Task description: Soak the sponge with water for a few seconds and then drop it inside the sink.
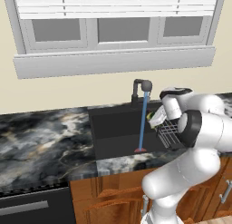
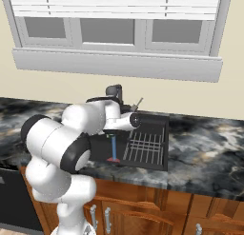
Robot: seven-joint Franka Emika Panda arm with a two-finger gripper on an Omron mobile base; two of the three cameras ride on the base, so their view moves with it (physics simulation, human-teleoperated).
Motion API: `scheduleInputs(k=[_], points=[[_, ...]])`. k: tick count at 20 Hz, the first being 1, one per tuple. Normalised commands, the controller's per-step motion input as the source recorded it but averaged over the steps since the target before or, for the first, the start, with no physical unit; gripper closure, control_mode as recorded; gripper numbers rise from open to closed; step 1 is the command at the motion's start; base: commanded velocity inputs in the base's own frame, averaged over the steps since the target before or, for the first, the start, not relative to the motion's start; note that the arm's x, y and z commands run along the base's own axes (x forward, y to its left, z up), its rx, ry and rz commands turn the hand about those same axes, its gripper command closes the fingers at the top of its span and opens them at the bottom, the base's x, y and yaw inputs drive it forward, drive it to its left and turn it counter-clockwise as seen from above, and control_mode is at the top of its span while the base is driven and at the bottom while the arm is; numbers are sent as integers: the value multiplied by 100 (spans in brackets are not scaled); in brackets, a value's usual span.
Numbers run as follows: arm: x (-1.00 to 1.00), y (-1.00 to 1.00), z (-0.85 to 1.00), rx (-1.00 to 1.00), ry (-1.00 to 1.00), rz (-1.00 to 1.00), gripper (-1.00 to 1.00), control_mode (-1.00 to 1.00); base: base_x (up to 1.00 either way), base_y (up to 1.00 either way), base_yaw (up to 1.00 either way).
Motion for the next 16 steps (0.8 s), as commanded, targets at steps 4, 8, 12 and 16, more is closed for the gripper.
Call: scheduleInputs(k=[4,8,12,16], points=[[4,0,-9,0,0,0,100,-100,0,0,0],[14,0,-13,0,0,0,100,-100,0,0,0],[25,0,-11,0,0,0,100,-100,0,0,0],[25,0,-13,0,0,0,100,-100,0,0,0]])
